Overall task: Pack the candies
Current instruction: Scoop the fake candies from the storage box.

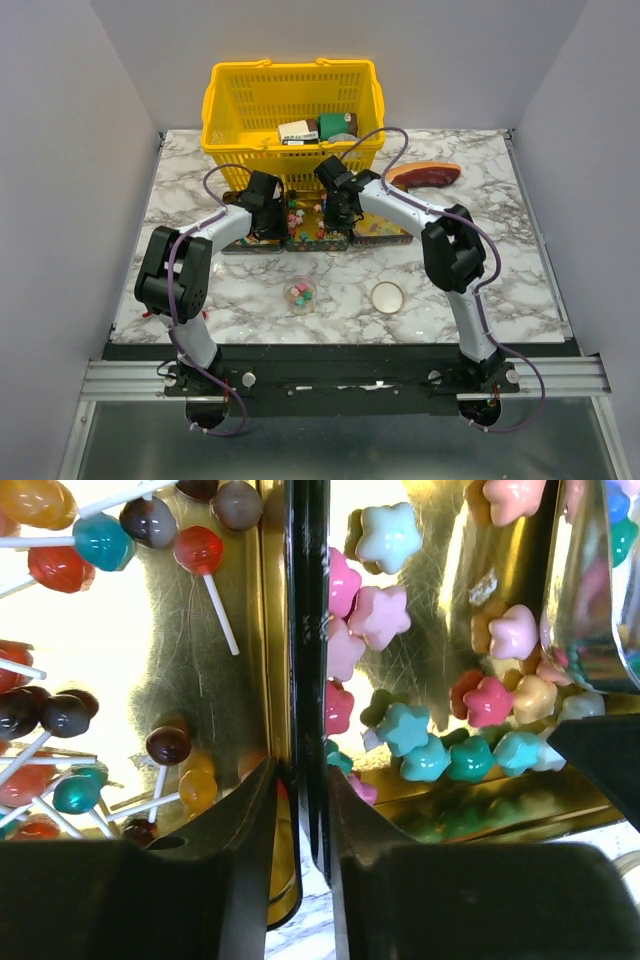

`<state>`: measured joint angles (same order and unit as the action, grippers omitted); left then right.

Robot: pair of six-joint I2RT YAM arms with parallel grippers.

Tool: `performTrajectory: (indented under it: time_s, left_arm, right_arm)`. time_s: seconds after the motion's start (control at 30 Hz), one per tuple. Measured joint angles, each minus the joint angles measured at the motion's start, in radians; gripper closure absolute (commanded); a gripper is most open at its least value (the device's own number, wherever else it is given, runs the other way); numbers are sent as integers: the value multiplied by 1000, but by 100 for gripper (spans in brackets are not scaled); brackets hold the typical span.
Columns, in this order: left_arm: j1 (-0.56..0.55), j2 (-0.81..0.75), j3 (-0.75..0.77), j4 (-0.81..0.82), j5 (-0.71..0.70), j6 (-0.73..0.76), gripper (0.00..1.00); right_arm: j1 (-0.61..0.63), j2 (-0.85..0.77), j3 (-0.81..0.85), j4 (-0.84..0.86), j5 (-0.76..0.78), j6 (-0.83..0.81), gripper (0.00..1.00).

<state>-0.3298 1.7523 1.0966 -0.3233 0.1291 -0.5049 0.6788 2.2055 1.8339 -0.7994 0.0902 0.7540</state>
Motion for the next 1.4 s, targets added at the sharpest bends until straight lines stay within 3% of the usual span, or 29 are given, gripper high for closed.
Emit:
performTrajectory:
  time_s: [0.33,0.57,0.8,1.4]
  left_arm:
    - [-6,-4,-7,7,12,-14,38]
    - [-6,-42,-21,-2,10,-14,12]
    - [-6,-79,-26,-12,2,-11,1]
    - [3,-100,-29,-15,-16,-9,1]
  right_arm:
    - [2,-45,-132,145,78,-105,100]
    - [8,-103,-235,222,154,-172,100]
    - [14,-188,-372,297,206,-244,100]
    - [23,-336,-534,380,229,-392,100]
